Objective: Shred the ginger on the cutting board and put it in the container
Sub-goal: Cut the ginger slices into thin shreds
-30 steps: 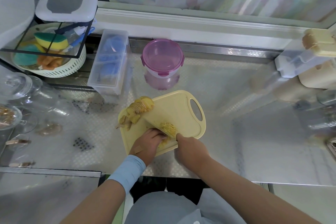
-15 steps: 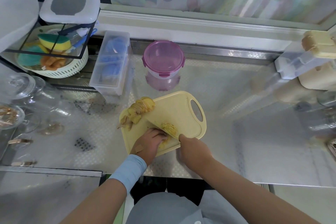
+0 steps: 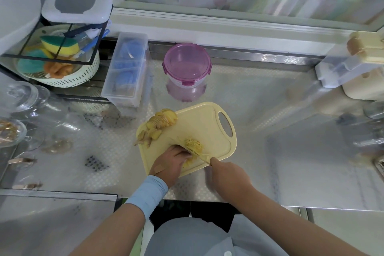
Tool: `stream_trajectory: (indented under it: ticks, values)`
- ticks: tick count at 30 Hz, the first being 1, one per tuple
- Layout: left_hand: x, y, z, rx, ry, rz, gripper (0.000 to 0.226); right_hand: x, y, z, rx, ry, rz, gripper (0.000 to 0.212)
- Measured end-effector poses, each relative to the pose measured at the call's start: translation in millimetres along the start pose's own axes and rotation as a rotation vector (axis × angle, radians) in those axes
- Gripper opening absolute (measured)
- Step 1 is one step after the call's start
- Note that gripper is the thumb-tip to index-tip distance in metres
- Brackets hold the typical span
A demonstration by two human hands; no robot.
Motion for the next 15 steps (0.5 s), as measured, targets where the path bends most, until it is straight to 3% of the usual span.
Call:
stream_trajectory:
  ticks: [9,15]
  values:
    - [-4,4,-3,-0.018,-0.035,-0.027,0.027,-19,6,31,-0.080,-0.002,0.048,0.020]
    - [-3,0,-2,0.001,-0.032,-0.008,0.029,-14,0,20,-0.037,-0.005,0.012,0.019]
Point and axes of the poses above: each hand's wrist, its own z-axis towards the middle knuckle, its own y-axis out of the palm, x = y × z, the point moved 10 cm from there along z, towards the middle knuckle, and after that the axes turned 6 degrees about -x, right-handed, at the moved point
